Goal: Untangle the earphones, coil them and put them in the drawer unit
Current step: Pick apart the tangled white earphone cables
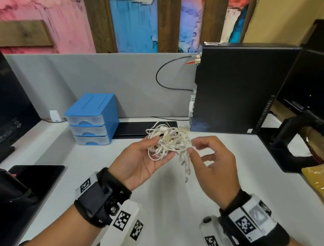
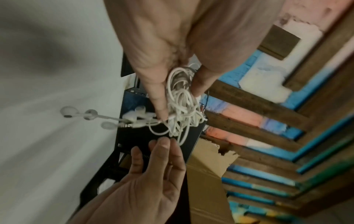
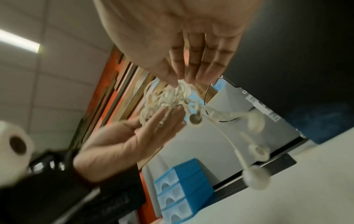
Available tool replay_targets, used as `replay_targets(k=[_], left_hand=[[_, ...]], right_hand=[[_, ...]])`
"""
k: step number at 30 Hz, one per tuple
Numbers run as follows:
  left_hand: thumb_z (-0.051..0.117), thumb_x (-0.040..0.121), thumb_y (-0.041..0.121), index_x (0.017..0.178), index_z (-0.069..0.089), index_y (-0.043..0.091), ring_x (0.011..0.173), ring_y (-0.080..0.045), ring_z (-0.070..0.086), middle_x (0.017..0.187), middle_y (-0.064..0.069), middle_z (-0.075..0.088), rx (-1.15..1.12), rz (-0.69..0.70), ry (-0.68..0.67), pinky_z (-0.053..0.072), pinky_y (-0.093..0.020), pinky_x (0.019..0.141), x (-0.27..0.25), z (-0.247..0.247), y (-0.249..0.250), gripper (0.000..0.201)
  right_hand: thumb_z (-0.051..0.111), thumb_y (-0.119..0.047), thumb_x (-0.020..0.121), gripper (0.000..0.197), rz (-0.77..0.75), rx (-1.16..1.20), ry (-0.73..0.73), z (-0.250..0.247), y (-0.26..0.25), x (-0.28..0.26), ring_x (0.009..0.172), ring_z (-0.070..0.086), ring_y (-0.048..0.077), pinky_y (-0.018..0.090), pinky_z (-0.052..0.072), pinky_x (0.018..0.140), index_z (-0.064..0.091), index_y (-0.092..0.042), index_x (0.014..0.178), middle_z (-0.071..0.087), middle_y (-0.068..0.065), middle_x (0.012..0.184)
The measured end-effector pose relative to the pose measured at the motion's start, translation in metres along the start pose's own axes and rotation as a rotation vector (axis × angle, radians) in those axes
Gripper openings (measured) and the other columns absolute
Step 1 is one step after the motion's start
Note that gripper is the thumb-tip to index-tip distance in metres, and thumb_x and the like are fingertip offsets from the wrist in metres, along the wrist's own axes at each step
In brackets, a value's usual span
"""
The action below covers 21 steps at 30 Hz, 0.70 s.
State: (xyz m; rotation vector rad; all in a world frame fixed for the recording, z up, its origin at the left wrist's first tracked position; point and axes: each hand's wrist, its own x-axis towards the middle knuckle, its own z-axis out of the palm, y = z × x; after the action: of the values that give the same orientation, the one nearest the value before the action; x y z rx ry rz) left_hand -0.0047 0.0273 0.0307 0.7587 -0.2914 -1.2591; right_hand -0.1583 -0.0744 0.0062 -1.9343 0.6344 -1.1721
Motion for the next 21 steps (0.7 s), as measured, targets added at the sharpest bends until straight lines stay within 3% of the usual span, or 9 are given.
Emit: replay_targets(k=[3,6,9,11,14,21], left_hand=[[0.05,0.091,0.003,0.135,0.052,0.008,0.114,-0.029,0.065,0.127,-0.017,0.065,0.097,0.158,-0.01,0.054,-0.039,0.095,-0.002,0.002,-0.006,0.044],[0.053,0.089,0.001,0.13,0.055,0.013,0.103,-0.025,0.067,0.12,-0.012,0.069,0.207,0.255,-0.029,0.049,-0.04,0.095,-0.006,0.007,-0.01,0.044],[0.049,0.092,-0.003,0.13,0.055,0.018,0.1,-0.02,0.069,0.116,-0.007,0.07,0.248,0.325,-0.031,0.053,-0.034,0.094,-0.009,0.01,-0.012,0.044],[0.048,0.093,-0.004,0.133,0.054,0.018,0.103,-0.019,0.068,0.12,-0.007,0.069,0.252,0.338,-0.042,0.055,-0.031,0.093,-0.009,0.01,-0.013,0.046],[0.048,0.093,-0.004,0.135,0.053,0.015,0.107,-0.021,0.067,0.125,-0.01,0.067,0.257,0.332,-0.037,0.053,-0.033,0.097,-0.01,0.01,-0.015,0.047],[0.049,0.092,-0.004,0.125,0.06,0.01,0.106,-0.022,0.067,0.121,-0.012,0.069,0.232,0.283,-0.007,0.05,-0.034,0.1,-0.007,0.007,-0.019,0.038]], right_hand=[[0.071,-0.009,0.085,0.019,0.084,0.035,-0.09,0.008,0.011,-0.006,0.064,0.059,0.006,0.017,0.047,0.057,0.068,-0.025,0.076,0.066,-0.011,0.068],[0.073,-0.008,0.084,0.015,0.225,0.181,-0.211,0.013,0.011,-0.007,0.063,0.062,0.009,0.026,0.053,0.061,0.074,-0.022,0.082,0.072,-0.005,0.071],[0.072,-0.006,0.085,0.01,0.272,0.291,-0.228,0.011,0.003,-0.005,0.068,0.068,0.017,0.025,0.055,0.059,0.075,-0.014,0.089,0.075,0.006,0.077],[0.071,-0.004,0.085,0.01,0.33,0.342,-0.217,0.009,0.001,-0.003,0.069,0.07,0.023,0.026,0.054,0.057,0.075,-0.011,0.09,0.075,0.012,0.08],[0.067,-0.002,0.087,0.012,0.421,0.396,-0.236,0.009,0.002,-0.002,0.069,0.071,0.021,0.026,0.054,0.056,0.074,-0.008,0.095,0.076,0.011,0.082],[0.063,-0.002,0.091,0.012,0.411,0.465,-0.256,0.005,-0.008,-0.003,0.063,0.068,0.02,0.025,0.053,0.055,0.074,0.0,0.092,0.074,0.017,0.078]])
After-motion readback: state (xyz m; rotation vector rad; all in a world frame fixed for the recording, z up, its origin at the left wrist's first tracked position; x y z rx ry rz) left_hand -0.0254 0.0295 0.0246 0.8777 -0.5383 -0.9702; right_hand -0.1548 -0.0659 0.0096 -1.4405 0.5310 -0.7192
